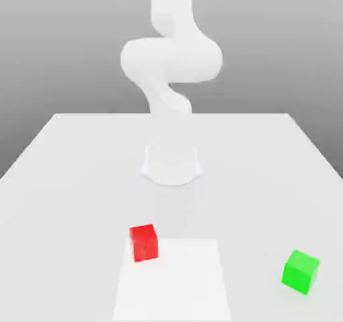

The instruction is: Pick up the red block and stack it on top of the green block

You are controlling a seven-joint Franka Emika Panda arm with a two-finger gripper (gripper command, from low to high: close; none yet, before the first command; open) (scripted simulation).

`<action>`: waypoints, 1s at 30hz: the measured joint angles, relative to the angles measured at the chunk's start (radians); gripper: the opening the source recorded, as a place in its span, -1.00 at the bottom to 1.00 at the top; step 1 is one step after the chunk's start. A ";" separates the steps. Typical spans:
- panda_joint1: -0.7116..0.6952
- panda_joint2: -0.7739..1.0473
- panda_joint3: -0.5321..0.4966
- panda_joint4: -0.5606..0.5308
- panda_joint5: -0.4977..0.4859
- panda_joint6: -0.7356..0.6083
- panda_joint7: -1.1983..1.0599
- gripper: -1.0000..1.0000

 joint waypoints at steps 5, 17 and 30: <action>0.000 0.161 -0.039 -0.144 -0.030 0.119 -0.086 0.00; 0.002 0.606 -0.158 -0.504 -0.038 0.442 -0.359 0.00; -0.062 0.925 -0.056 -0.499 0.152 0.700 -0.524 -1.00</action>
